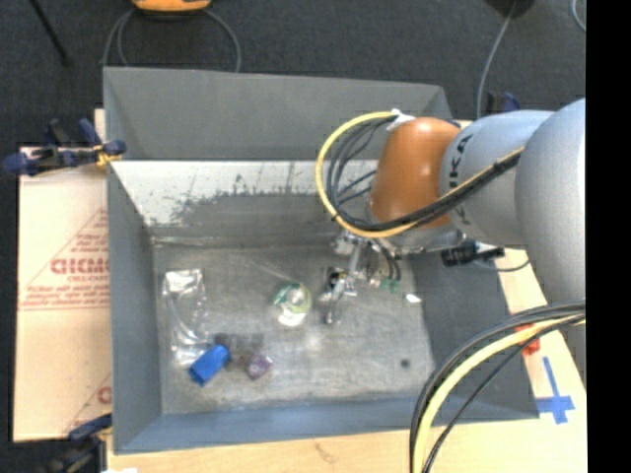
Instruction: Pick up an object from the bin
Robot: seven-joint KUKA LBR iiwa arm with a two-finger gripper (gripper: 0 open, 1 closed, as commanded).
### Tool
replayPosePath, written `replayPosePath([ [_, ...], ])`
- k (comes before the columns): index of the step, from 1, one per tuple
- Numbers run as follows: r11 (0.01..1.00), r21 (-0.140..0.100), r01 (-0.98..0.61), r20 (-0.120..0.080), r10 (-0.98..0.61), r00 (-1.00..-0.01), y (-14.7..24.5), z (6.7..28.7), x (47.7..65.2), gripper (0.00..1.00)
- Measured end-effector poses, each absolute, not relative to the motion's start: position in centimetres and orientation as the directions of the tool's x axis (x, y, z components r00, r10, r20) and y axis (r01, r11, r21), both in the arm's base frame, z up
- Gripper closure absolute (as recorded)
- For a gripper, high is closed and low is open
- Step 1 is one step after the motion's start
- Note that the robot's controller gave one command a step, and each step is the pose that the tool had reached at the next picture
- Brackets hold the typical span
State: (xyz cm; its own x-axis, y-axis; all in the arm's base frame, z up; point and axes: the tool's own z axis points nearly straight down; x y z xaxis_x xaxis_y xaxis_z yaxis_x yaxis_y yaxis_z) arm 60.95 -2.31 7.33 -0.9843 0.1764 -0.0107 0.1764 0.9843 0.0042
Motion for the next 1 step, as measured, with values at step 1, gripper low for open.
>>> replayPosePath([
  [1,0.999,-0.003,-0.039,-0.008,-0.039,-0.999,-3.92,10.21,61.75,0.00],
])
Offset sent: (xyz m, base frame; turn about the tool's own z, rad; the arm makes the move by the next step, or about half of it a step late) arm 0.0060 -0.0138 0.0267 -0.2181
